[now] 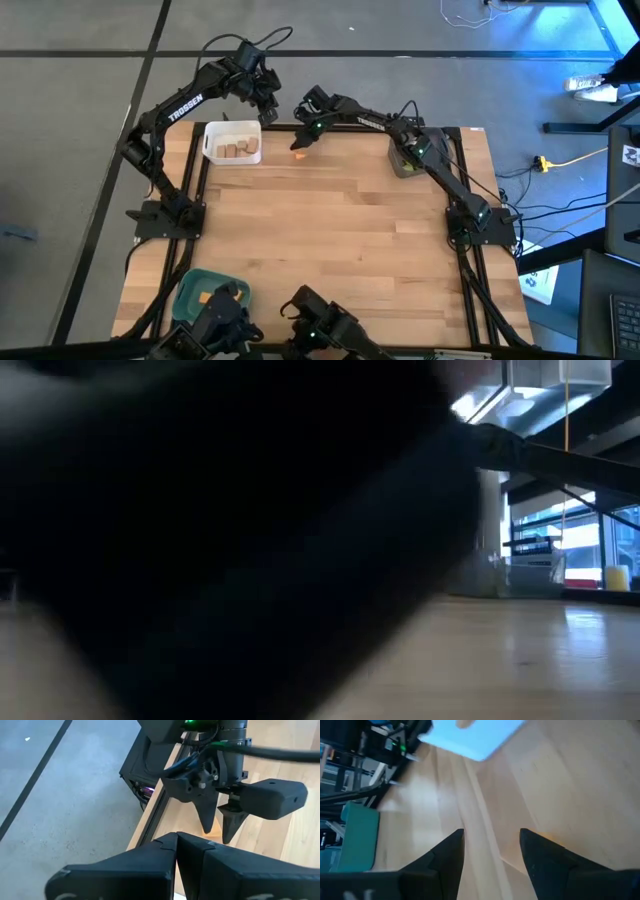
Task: Sort & place blocks by color
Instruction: Put the orange block into the green bin
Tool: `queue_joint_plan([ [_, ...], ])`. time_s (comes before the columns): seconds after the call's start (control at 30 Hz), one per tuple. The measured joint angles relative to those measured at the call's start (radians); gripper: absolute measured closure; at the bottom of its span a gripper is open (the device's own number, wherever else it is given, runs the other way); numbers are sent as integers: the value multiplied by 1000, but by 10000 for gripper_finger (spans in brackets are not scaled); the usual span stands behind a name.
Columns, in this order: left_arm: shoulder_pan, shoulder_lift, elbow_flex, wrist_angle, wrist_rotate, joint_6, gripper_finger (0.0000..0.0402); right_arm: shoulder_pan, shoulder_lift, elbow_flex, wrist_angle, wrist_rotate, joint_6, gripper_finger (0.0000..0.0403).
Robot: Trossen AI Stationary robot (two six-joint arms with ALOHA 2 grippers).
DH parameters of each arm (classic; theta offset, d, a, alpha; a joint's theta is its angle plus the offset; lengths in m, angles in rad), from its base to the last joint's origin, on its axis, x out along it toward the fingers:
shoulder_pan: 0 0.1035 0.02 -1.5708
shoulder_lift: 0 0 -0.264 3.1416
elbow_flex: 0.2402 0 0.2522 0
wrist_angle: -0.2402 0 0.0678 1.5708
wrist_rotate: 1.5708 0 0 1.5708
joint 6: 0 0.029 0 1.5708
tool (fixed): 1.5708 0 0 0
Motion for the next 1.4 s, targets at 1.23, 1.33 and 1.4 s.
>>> queue_joint_plan([
  [1.23, -238, 96, -206, 308, -79, -217, 401, -61, -604, 0, -569, 495, -628, 212],
  [1.33, -238, 164, -128, 241, -81, -225, 401, -66, -654, 0, -598, 506, -648, 212],
  [1.4, -238, 209, -77, 192, -81, -244, 401, -69, -687, 0, -628, 505, -675, 212],
])
